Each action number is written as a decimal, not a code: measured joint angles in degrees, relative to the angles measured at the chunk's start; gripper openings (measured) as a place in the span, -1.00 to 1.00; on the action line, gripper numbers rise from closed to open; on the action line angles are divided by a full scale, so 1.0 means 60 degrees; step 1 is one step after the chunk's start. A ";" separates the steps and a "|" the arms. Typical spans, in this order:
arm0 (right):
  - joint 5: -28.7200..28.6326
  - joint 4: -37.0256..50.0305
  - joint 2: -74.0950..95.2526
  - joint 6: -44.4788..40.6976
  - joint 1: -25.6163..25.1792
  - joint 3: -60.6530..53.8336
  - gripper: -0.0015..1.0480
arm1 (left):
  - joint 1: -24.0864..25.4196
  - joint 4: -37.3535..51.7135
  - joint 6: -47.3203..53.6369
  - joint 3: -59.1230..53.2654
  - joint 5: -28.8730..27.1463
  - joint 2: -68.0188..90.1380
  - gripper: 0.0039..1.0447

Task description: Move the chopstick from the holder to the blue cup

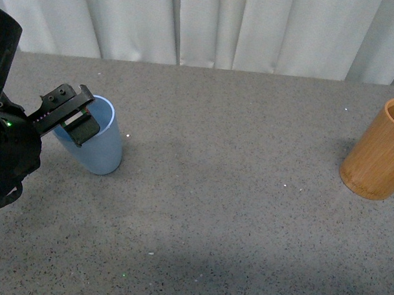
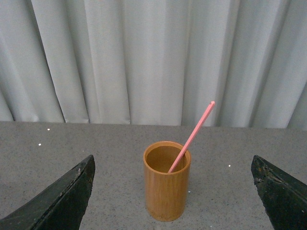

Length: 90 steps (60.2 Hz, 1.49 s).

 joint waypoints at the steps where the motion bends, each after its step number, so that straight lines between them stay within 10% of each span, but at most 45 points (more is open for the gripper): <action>1: 0.0000 0.0000 0.0000 0.0000 0.0000 0.0000 0.81 | -0.0004 0.0029 -0.0004 0.0000 0.0018 0.0015 0.34; 27: 0.0000 0.0000 0.0000 0.0000 0.0000 0.0000 0.81 | -0.0342 0.0867 0.0572 -0.0095 0.0277 -0.0572 -0.94; 90: 0.0000 0.0000 0.0000 0.0000 0.0000 0.0000 0.81 | -0.2277 -0.0321 0.3880 0.1388 0.1861 -0.0229 -0.94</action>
